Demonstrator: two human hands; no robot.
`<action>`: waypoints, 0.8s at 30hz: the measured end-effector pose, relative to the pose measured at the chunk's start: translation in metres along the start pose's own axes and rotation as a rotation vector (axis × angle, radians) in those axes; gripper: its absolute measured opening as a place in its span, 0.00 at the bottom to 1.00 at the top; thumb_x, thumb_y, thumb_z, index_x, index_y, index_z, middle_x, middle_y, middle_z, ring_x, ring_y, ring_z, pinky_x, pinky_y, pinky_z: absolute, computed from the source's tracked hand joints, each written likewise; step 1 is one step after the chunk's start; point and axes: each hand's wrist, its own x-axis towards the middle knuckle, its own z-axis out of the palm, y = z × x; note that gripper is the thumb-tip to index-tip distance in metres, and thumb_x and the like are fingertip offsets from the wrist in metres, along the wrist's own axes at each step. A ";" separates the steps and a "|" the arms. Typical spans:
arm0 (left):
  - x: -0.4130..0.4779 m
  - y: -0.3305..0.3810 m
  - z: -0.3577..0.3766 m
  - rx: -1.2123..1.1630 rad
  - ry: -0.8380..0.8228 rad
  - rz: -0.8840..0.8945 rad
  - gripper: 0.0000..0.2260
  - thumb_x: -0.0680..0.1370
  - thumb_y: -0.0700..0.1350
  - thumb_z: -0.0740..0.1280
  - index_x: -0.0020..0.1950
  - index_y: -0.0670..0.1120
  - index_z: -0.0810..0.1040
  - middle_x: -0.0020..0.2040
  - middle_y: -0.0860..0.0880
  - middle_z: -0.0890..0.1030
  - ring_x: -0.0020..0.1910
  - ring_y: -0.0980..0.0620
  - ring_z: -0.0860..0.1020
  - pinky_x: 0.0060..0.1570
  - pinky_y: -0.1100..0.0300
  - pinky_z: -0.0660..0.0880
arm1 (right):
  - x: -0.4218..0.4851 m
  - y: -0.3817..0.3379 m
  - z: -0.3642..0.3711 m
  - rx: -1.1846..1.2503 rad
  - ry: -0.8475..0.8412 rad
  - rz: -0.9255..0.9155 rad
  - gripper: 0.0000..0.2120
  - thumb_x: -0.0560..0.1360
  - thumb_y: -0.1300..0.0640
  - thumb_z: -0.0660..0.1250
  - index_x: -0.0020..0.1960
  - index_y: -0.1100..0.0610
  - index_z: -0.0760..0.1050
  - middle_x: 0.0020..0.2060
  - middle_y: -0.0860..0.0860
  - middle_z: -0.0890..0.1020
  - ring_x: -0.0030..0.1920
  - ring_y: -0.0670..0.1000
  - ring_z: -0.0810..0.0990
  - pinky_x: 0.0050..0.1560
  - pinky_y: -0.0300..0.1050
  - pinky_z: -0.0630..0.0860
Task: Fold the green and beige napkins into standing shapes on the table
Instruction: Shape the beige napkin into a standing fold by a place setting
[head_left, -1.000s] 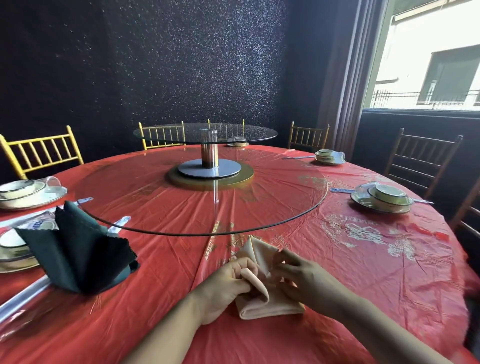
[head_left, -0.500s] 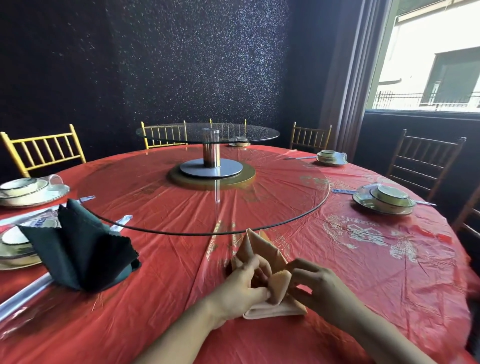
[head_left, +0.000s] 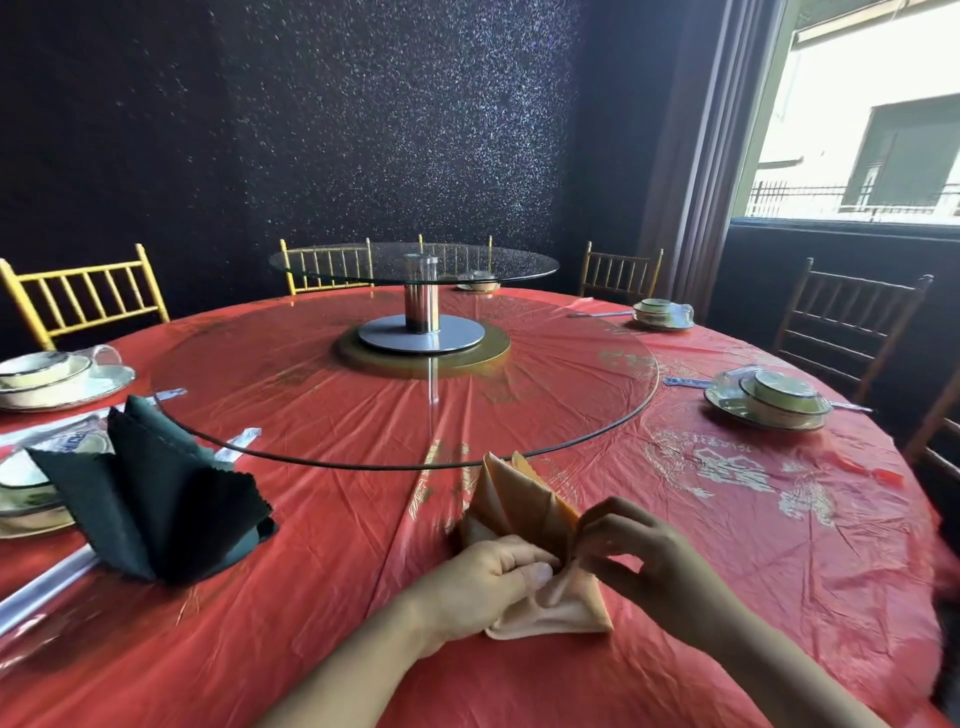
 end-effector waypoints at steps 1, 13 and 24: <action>0.000 0.000 0.000 -0.019 -0.017 -0.010 0.13 0.80 0.50 0.59 0.60 0.48 0.77 0.54 0.59 0.74 0.56 0.63 0.74 0.57 0.70 0.70 | 0.001 0.000 0.000 0.016 0.013 0.011 0.07 0.76 0.50 0.63 0.46 0.52 0.77 0.45 0.45 0.77 0.45 0.43 0.79 0.45 0.33 0.75; -0.002 0.005 -0.004 0.024 -0.184 -0.069 0.15 0.74 0.57 0.63 0.39 0.46 0.77 0.62 0.54 0.71 0.56 0.61 0.72 0.60 0.65 0.68 | 0.013 0.002 0.008 -0.026 -0.010 0.109 0.12 0.72 0.63 0.67 0.46 0.46 0.76 0.43 0.46 0.78 0.43 0.43 0.80 0.45 0.38 0.78; 0.002 0.008 -0.001 0.245 -0.209 -0.073 0.21 0.73 0.54 0.69 0.59 0.41 0.76 0.55 0.59 0.67 0.62 0.59 0.65 0.62 0.67 0.65 | 0.007 -0.003 0.013 0.028 0.106 0.139 0.11 0.70 0.62 0.68 0.44 0.46 0.76 0.44 0.43 0.78 0.43 0.43 0.80 0.44 0.31 0.74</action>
